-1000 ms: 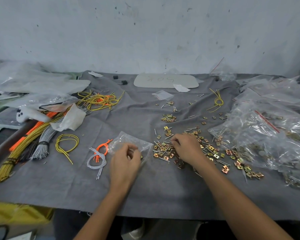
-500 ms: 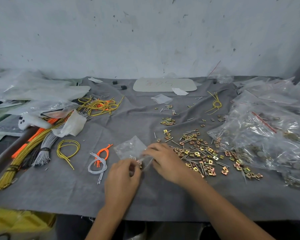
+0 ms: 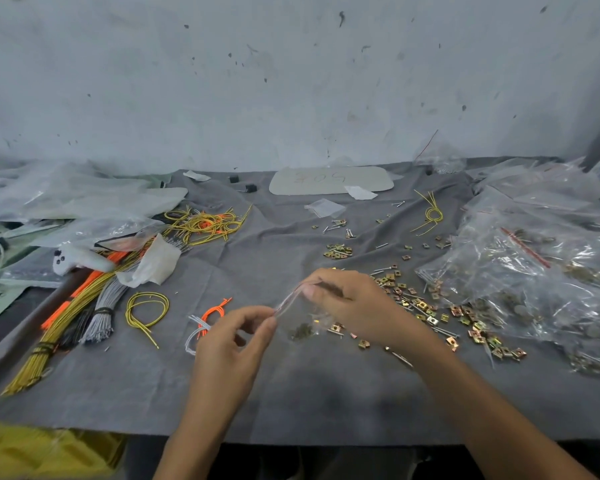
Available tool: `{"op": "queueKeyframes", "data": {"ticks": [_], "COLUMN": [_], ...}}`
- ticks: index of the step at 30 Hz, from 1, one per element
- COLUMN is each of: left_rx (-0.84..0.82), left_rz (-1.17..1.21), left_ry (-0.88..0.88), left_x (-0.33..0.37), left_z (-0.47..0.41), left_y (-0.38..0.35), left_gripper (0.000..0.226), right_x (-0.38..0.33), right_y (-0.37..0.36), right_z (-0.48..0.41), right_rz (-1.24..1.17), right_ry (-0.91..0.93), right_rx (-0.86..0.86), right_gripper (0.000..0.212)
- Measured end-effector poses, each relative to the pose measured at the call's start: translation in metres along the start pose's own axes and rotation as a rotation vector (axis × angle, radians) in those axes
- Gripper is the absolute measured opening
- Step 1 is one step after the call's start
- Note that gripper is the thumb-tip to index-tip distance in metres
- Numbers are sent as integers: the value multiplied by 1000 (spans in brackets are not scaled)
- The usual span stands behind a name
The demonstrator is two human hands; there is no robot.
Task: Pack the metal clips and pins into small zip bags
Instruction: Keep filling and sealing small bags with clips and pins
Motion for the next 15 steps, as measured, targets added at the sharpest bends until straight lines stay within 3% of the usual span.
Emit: {"op": "queueKeyframes", "data": {"ticks": [7, 15], "left_rx": [5, 1], "left_rz": [149, 379], "left_ry": [-50, -111], "left_x": [39, 77], "left_z": [-4, 0], "left_y": [-6, -13], "left_gripper": [7, 5], "right_x": [-8, -24], "right_y": [32, 56], "right_z": [20, 46], "right_rz": [-234, -214], "right_ry": [-20, -17], "right_rx": [56, 46], "right_gripper": [18, 14]}}
Point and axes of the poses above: each hand's wrist, its own z-axis away from the middle knuckle, its own y-axis out of the back of the hand, x = y × z, the point moved 8 cm from there along -z, towards the middle knuckle, and after that the axes turned 2 degrees about y, right-handed, at the moved point
